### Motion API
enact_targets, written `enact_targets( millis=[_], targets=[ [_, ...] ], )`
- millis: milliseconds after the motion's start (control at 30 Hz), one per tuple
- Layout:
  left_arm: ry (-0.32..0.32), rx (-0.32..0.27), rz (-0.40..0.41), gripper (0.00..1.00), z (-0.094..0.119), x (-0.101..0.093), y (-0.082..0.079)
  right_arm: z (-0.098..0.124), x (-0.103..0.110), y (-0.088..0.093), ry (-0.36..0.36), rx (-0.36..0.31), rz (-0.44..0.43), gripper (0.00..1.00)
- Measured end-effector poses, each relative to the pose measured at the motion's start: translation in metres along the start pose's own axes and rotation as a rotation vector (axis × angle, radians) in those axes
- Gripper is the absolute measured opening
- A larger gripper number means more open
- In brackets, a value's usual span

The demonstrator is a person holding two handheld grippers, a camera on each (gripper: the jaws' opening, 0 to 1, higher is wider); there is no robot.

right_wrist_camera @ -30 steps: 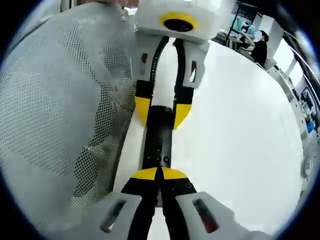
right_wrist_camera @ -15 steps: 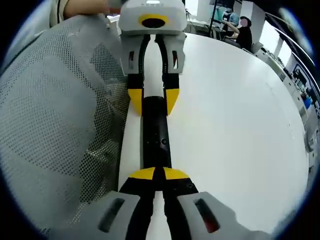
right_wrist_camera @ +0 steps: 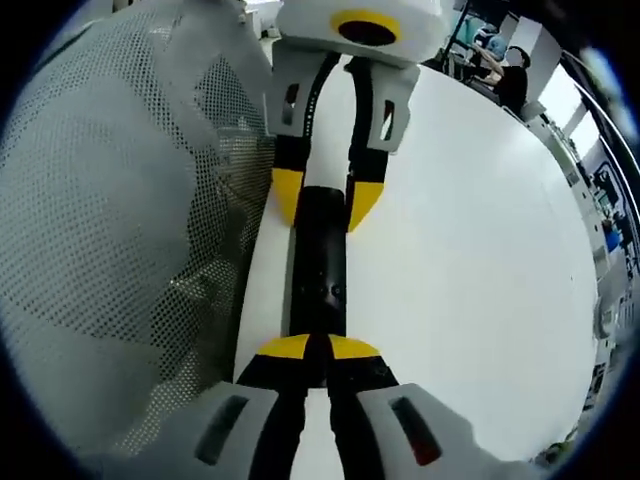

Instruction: Press the specified remote control buttons in sequence, fully releasing each button before pressing the next.

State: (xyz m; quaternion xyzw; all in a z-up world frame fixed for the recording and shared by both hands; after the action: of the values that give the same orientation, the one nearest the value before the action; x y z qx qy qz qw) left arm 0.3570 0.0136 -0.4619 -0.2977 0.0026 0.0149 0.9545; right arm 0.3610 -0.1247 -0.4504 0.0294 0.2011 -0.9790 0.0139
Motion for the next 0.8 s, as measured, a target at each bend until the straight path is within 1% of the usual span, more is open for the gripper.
enact_targets(
  millis=[67,167,267,333,467,567,700,800],
  targets=[
    [0.0,0.0,-0.005,0.24,0.0,-0.0006,-0.0005,0.0008,0.001,0.0,0.009,-0.017,-0.067,0.04],
    [0.002,0.012,-0.009,0.24,-0.0001,-0.0007,-0.0019,0.0025,0.0007,0.0017,0.008,-0.035,-0.058,0.05],
    [-0.002,0.012,-0.015,0.24,0.0,-0.001,-0.0016,0.0033,0.0,0.0033,-0.001,-0.051,-0.079,0.05],
    [-0.001,0.013,-0.016,0.24,0.0001,-0.0006,-0.0015,0.0031,0.0001,0.0036,-0.007,-0.06,-0.156,0.05],
    [0.001,0.015,-0.013,0.24,0.0001,0.0001,-0.0017,0.0028,0.0006,0.0049,0.01,-0.073,-0.154,0.05],
    [0.0,0.017,-0.013,0.24,-0.0002,0.0004,-0.002,0.0014,-0.0014,0.0059,0.012,-0.079,-0.183,0.05],
    [-0.002,0.019,-0.015,0.24,-0.0002,0.0006,-0.0022,0.0008,-0.0029,0.0049,0.004,-0.068,-0.196,0.05],
    [-0.002,0.017,-0.015,0.24,-0.0002,0.0009,-0.0019,0.0009,-0.0011,0.0027,0.015,-0.051,-0.198,0.05]
  ],
)
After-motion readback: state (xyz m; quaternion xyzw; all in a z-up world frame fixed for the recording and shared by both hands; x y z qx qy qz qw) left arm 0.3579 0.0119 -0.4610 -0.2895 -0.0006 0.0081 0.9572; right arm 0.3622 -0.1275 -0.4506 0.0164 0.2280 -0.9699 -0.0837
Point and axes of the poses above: the point that each gripper's makers call its tool centre point, and the gripper's own axes: z roughly backward along the fingers, x roughly to its left, y roughly out of its underside, the point moved 7 cm from there along z, roughly backward along the fingers, and after that the axes turned 3 degrees about -z, right-handed, at the moved point
